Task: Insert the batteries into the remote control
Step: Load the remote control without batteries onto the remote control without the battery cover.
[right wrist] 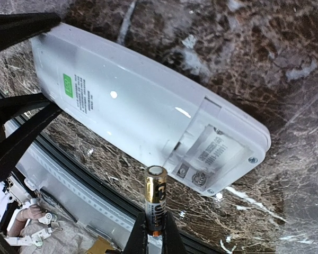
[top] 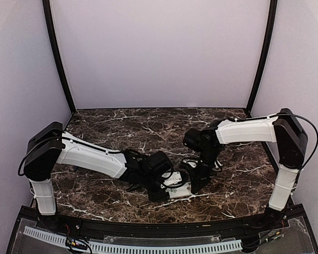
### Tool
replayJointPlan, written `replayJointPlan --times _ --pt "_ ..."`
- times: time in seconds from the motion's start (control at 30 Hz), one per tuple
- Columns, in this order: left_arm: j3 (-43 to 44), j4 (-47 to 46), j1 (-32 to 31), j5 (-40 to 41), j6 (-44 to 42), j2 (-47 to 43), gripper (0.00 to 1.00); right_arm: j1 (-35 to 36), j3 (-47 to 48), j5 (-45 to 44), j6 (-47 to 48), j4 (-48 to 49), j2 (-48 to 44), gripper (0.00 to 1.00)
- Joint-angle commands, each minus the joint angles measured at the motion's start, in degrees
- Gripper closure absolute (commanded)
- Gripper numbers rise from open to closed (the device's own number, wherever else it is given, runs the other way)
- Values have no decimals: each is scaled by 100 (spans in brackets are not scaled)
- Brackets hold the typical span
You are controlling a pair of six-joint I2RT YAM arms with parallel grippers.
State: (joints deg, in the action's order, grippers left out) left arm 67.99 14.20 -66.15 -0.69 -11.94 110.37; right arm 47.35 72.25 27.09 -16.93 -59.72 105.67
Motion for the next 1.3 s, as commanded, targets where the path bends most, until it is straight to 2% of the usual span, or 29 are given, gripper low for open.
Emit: replayJointPlan --times 0.0,0.47,1.27 --pt "125 432 -21 192 -100 151 60 -61 -139 -137 -104 -303 0 100" --pt "145 467 -29 165 -205 191 60 -253 106 -461 -129 -190 422 100" --pt "139 323 -29 86 -283 240 59 -255 553 -354 -567 485 885 100"
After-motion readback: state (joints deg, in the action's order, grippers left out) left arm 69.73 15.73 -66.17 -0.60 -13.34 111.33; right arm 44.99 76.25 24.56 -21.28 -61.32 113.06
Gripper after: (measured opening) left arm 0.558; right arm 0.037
